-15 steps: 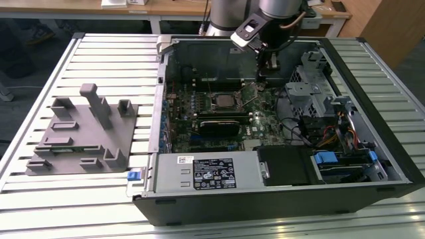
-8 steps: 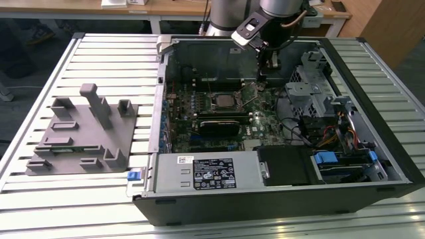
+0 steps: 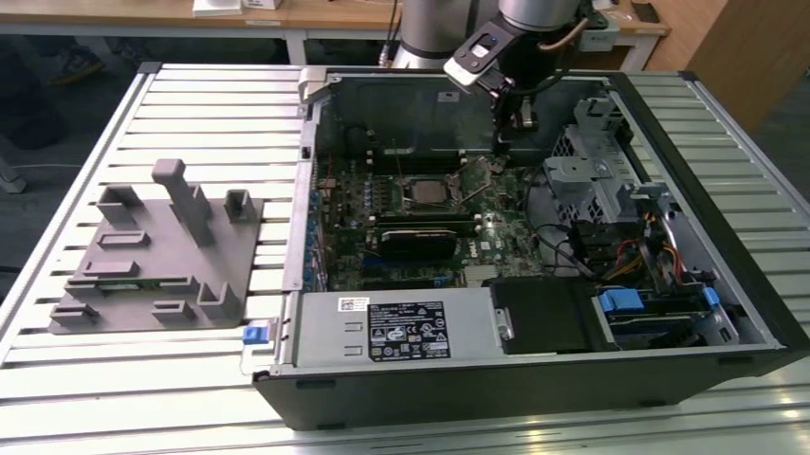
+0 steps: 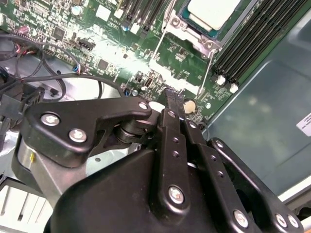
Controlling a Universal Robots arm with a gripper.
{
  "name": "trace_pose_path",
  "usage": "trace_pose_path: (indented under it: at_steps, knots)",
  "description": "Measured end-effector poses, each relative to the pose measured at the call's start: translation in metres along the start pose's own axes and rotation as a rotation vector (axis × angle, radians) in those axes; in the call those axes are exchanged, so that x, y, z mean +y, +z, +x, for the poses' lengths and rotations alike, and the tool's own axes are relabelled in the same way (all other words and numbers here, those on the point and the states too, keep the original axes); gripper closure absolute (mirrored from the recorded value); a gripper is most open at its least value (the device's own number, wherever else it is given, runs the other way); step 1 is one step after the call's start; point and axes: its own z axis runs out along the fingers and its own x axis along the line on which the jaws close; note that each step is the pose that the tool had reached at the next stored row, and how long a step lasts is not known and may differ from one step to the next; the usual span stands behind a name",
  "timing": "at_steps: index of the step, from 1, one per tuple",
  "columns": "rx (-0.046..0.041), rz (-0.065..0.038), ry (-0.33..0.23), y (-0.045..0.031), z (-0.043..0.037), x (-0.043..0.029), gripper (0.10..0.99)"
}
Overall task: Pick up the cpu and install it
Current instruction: 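Close the cpu cover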
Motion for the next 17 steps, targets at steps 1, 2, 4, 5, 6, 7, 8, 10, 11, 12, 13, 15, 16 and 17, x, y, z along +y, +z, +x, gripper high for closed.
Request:
trace_pose_path:
  at_steps: [1,2,4,5,6,7,8,10,11,12,13,15,16,17]
  knots:
    - [0.0,0.0,0.0,0.0,0.0,0.0014,0.98]
    - [0.0,0.0,0.0,0.0001,0.0,0.0024,0.98]
    - [0.0,0.0,0.0,0.0006,0.0,0.0036,0.98]
    - [0.0,0.0,0.0,0.0012,0.0,0.0038,0.98]
    - [-0.0001,0.0,0.0,0.0022,0.0,0.0038,0.98]
    - [-0.0002,0.0,0.0,0.0035,0.0,0.0038,0.98]
    - [-0.0001,0.0,0.0,0.0049,0.0,0.0038,0.98]
    - [0.0001,0.0,0.0,0.0078,0.0,0.0038,0.98]
    - [0.0001,0.0,0.0,0.009,0.0,0.0038,0.98]
    - [0.0,0.0,0.0,0.01,0.0,0.0038,0.98]
    - [0.0,0.0,0.0,0.0108,0.0,0.0041,0.98]
    - [-0.0002,0.0,0.0,0.0115,0.0,0.0048,0.98]
    - [-0.0002,0.0,0.0,0.0117,-0.0001,0.0056,0.98]
    - [0.0001,0.0,0.0,0.0121,0.0,0.0071,0.98]
